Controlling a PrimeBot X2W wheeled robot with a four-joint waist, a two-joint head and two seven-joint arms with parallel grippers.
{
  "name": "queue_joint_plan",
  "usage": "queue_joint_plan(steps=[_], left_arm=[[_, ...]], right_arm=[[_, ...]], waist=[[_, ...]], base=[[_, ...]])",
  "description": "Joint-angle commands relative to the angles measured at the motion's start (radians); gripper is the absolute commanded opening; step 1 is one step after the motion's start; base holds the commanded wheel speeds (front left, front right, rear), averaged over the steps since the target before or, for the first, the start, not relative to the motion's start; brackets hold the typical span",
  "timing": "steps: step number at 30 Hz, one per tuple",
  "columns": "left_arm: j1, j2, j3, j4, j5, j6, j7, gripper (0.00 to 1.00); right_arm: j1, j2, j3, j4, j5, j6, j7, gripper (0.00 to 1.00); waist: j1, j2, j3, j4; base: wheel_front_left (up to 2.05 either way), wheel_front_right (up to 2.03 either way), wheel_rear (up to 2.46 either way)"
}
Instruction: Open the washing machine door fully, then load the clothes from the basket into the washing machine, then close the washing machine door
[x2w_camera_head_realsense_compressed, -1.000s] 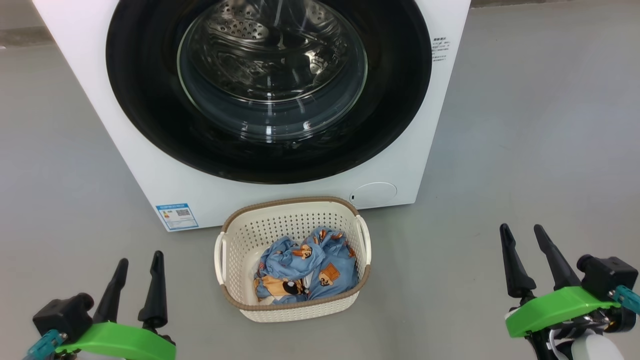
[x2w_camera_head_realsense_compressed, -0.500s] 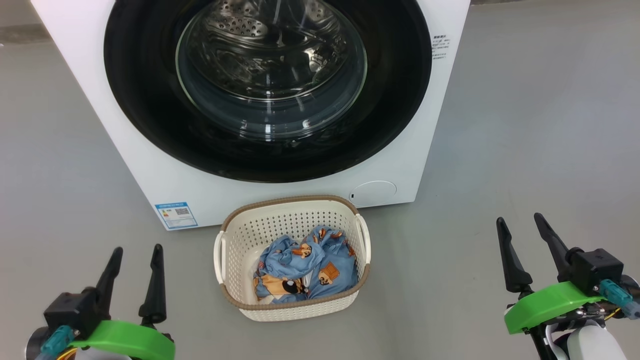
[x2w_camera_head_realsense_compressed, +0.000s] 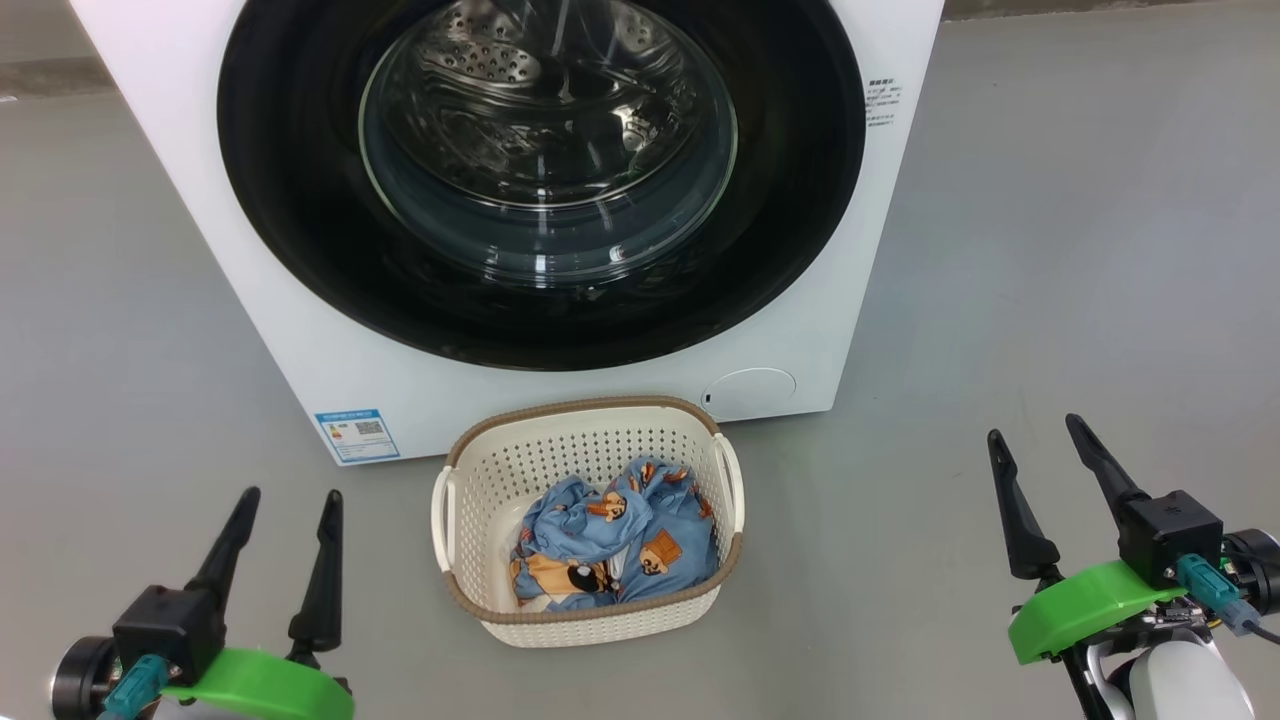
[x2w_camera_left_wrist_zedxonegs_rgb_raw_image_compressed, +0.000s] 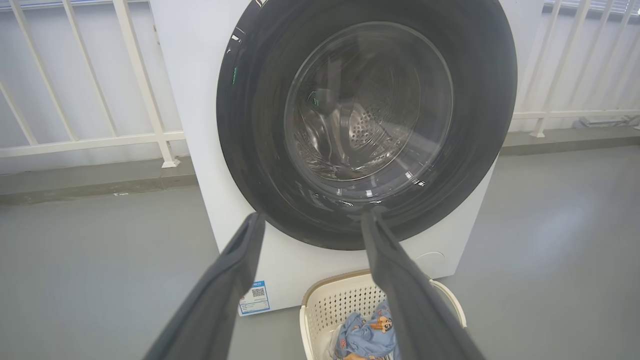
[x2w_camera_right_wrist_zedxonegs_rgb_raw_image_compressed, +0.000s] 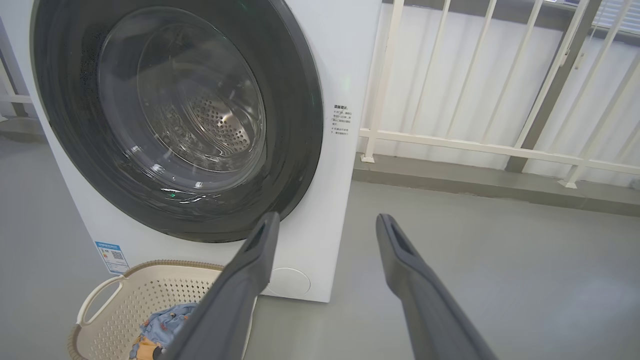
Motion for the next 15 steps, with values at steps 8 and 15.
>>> queue_joint_plan(steps=[8, 15], left_arm=[[-0.036, 0.020, 0.042, -0.020, -0.002, -0.003, -0.006, 1.00], [-0.038, 0.020, 0.046, -0.012, -0.013, -0.003, -0.006, 1.00]], right_arm=[[-0.031, -0.004, 0.029, -0.019, 0.074, -0.001, -0.012, 1.00], [-0.034, -0.004, 0.032, -0.017, 0.129, -0.001, -0.012, 1.00]], waist=[[-0.0001, 0.0000, -0.001, 0.001], [-0.0001, 0.0000, -0.001, 0.002]], base=[[0.00, 0.00, 0.00], [0.00, 0.00, 0.00]])
